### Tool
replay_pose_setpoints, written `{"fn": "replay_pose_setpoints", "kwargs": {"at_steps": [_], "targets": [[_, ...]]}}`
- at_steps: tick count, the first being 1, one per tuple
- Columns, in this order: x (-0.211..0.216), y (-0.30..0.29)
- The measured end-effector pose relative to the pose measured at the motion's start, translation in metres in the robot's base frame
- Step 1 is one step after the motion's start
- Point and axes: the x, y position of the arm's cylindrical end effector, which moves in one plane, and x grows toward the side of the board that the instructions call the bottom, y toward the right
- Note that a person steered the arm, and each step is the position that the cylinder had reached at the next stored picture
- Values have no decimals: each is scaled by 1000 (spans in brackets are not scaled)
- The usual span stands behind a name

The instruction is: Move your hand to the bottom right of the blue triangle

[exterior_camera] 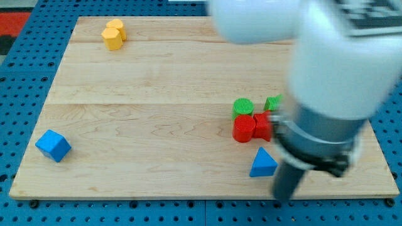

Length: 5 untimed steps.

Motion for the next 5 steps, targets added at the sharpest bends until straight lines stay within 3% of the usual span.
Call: {"fn": "replay_pose_setpoints", "kwargs": {"at_steps": [1, 2, 3, 5], "targets": [[-31, 18], [-57, -22], [-57, -77], [-57, -7]]}}
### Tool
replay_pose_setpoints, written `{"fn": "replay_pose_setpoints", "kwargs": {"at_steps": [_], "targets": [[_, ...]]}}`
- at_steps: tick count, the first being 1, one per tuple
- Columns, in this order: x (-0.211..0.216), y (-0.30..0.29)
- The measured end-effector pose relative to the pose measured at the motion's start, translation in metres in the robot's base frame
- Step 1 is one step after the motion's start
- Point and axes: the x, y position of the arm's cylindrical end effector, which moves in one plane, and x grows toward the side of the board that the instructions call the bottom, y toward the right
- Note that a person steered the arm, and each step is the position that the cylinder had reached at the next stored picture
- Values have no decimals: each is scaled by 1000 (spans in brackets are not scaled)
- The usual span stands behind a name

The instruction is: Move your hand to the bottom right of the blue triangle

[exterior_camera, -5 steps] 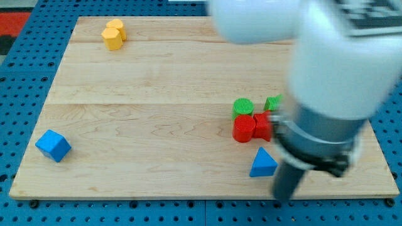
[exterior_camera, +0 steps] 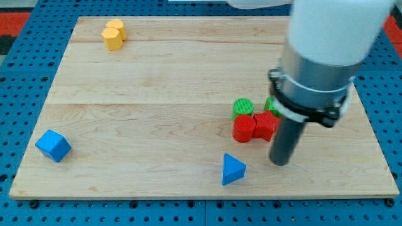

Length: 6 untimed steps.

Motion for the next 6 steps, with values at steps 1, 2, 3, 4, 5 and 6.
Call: {"fn": "replay_pose_setpoints", "kwargs": {"at_steps": [1, 2, 3, 4, 5, 6], "targets": [[21, 14], [54, 13], [57, 9], [57, 5], [58, -10], [58, -24]]}}
